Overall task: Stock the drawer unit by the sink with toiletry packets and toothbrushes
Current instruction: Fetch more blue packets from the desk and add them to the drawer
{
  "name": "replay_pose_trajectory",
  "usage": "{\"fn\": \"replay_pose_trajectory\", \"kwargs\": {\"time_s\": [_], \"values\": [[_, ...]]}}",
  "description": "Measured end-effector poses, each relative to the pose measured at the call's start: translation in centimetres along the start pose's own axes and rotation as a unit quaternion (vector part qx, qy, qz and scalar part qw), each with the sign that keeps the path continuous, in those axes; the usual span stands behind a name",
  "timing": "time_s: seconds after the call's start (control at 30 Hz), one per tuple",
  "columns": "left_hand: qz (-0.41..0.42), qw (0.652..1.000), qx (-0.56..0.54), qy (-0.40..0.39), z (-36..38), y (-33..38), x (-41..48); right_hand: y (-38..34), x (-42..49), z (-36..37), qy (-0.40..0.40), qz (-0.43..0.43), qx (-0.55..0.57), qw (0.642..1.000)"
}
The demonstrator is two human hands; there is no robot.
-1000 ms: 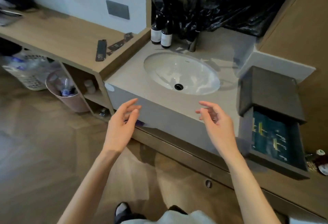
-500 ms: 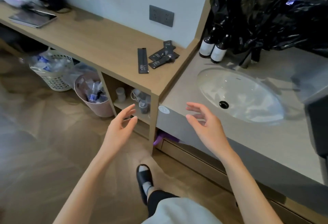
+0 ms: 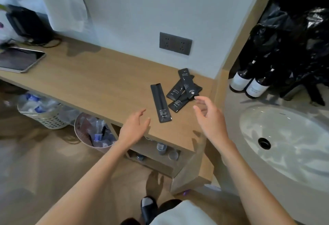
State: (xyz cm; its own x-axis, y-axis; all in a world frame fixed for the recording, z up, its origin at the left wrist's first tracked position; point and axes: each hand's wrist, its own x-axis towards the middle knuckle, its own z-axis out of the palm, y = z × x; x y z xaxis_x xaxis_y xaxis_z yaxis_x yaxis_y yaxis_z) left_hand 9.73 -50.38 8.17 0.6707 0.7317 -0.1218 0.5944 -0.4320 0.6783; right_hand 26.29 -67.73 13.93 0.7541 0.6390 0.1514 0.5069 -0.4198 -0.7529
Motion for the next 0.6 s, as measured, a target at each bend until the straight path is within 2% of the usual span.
{"fn": "replay_pose_trajectory", "kwargs": {"time_s": [0.2,0.4,0.6], "values": [[0.041,0.985,0.109,-0.127,2.0,-1.6,9.2,2.6,9.2,4.8,-0.015,0.037,-0.106,0.994],[0.123,0.943,0.225,-0.21,4.9,-2.8,16.5,6.8,15.7,9.0,-0.053,0.152,-0.146,0.976],[0.212,0.897,0.282,-0.265,6.1,-4.2,20.8,10.0,19.6,12.3,-0.117,0.279,-0.172,0.938]]}}
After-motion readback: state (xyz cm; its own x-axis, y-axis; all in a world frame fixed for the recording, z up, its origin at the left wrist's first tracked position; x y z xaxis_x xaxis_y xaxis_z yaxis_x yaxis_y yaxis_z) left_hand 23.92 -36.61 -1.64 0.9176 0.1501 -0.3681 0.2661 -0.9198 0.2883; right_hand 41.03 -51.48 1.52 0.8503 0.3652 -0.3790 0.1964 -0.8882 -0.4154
